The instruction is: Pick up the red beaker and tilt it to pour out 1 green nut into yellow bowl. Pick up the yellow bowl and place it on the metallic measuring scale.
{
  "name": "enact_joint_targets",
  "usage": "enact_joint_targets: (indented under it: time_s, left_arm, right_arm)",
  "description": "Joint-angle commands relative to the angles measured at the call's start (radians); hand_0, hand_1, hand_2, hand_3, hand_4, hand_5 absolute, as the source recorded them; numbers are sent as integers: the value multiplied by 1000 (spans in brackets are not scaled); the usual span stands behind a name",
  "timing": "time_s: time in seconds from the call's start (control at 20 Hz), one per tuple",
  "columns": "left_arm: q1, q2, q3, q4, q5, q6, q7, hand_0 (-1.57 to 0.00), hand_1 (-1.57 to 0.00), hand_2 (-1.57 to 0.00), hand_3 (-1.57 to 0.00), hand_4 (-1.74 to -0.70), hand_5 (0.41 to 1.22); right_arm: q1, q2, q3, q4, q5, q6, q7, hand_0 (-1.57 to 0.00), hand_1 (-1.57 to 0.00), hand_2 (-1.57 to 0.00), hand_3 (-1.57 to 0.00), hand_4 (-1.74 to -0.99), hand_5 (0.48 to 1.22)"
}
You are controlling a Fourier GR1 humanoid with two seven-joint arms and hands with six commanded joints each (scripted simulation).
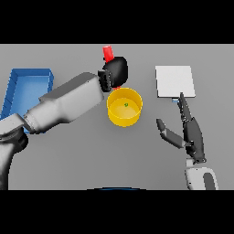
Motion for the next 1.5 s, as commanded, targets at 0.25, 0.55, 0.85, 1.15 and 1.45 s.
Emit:
enact_joint_targets:
  time_s: [0.25, 0.55, 0.85, 1.15, 1.45]
  left_arm:
    - [-147, -21, -39, 33, -69, 19, -61, -1571, -1571, -1571, -1570, -1731, 1221]
    - [-341, 66, 117, 180, -11, 71, -69, -1571, -1571, -1571, -1571, -1720, 1221]
    - [-404, 187, 539, 420, 308, -14, 102, -1571, -1571, -1571, -1509, -1735, 1221]
    - [-249, 330, 875, 538, 640, 81, 173, -1571, -1571, -1571, -1550, -1739, 1221]
    - [4, 354, 1024, 489, 837, 277, 357, -1571, -1571, -1571, -1566, -1741, 1221]
  right_arm:
    - [16, 17, 18, -15, 23, -17, -3, 1, 1, 1, 1, -1137, 568]
    - [-8, 11, 16, -8, 16, -7, -1, 1, 1, 1, 1, -1128, 554]
    - [-27, 0, 17, 10, -3, 19, -9, 1, 1, 1, 1, -1105, 578]
    - [-47, -14, 18, 27, 14, 16, -10, 1, 1, 1, 1, -1127, 606]
    - [-50, -26, 25, 37, 14, 34, -27, 1, 1, 1, 1, -1133, 640]
